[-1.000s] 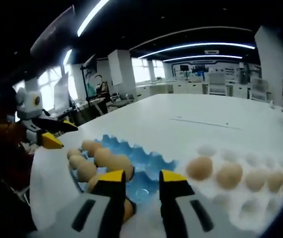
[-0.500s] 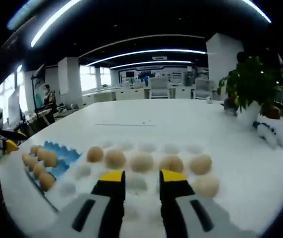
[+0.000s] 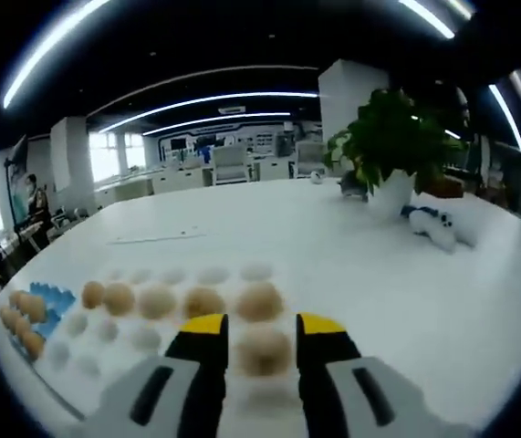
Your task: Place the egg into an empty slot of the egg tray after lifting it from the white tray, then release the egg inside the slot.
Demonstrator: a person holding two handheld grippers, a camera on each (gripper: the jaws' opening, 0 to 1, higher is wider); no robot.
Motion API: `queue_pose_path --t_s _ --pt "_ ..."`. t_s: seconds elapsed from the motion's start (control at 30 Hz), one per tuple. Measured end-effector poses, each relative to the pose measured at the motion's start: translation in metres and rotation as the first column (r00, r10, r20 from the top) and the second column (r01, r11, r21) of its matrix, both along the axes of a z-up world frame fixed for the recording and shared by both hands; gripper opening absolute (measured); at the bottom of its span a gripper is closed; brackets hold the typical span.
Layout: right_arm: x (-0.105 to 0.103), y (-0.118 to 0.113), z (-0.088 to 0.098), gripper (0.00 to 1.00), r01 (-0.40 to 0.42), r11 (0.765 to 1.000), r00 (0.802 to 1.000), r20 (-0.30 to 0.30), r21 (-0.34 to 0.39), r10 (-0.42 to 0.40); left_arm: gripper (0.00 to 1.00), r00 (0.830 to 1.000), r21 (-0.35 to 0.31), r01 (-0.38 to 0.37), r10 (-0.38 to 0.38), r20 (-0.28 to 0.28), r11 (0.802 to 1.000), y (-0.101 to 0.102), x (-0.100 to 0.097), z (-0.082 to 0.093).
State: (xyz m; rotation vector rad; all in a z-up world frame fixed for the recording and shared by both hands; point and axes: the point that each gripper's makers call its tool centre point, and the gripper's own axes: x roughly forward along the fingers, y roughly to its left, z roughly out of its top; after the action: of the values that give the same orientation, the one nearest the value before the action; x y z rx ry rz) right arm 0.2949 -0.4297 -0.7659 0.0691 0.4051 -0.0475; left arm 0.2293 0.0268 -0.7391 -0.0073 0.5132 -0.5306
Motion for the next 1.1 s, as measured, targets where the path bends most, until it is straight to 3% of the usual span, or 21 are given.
queue_pose_path --t_s 0.13,0.2,0.37,0.5,0.57,0.63,0.73,0.93,1.1 --pt "-0.001 0.004 -0.018 0.31 -0.037 0.999 0.997 -0.063 -0.028 0.035 0.99 1.000 0.003 0.008 -0.008 0.002 1.000 -0.003 -0.001 0.001" --pt "0.003 0.002 -0.014 0.30 -0.068 0.993 0.997 -0.043 -0.101 0.064 0.99 1.000 0.000 0.005 -0.005 0.003 1.000 -0.003 -0.001 0.002" --pt "0.009 0.004 -0.015 0.26 -0.072 0.996 0.997 -0.045 -0.053 0.070 0.99 1.000 0.006 0.003 -0.003 0.008 1.000 -0.003 0.000 0.005" --pt "0.007 0.005 -0.014 0.25 -0.073 0.995 0.996 -0.057 -0.061 0.070 0.97 1.000 0.010 0.007 -0.007 0.008 1.000 -0.005 0.000 0.006" --pt "0.006 0.005 -0.008 0.25 -0.068 0.995 0.997 -0.040 -0.075 0.065 0.97 1.000 0.009 0.008 -0.008 0.009 1.000 -0.005 0.000 0.006" --pt "0.006 0.006 0.010 0.25 -0.060 0.996 0.998 0.013 -0.069 0.061 0.97 1.000 0.009 0.008 -0.008 0.009 1.000 -0.005 0.000 0.007" --pt "0.005 0.012 0.021 0.25 -0.078 0.996 0.996 0.026 -0.050 0.080 0.96 1.000 0.008 0.007 -0.008 0.008 1.000 -0.004 0.000 0.006" --pt "0.002 0.046 0.038 0.25 -0.162 0.987 0.985 0.061 -0.017 0.163 0.95 1.000 0.012 0.020 -0.020 0.004 1.000 -0.008 0.000 0.005" --pt "0.002 0.094 0.042 0.25 -0.265 0.964 0.962 0.076 0.014 0.263 0.94 1.000 0.014 0.020 -0.020 -0.001 1.000 -0.007 0.001 0.003"
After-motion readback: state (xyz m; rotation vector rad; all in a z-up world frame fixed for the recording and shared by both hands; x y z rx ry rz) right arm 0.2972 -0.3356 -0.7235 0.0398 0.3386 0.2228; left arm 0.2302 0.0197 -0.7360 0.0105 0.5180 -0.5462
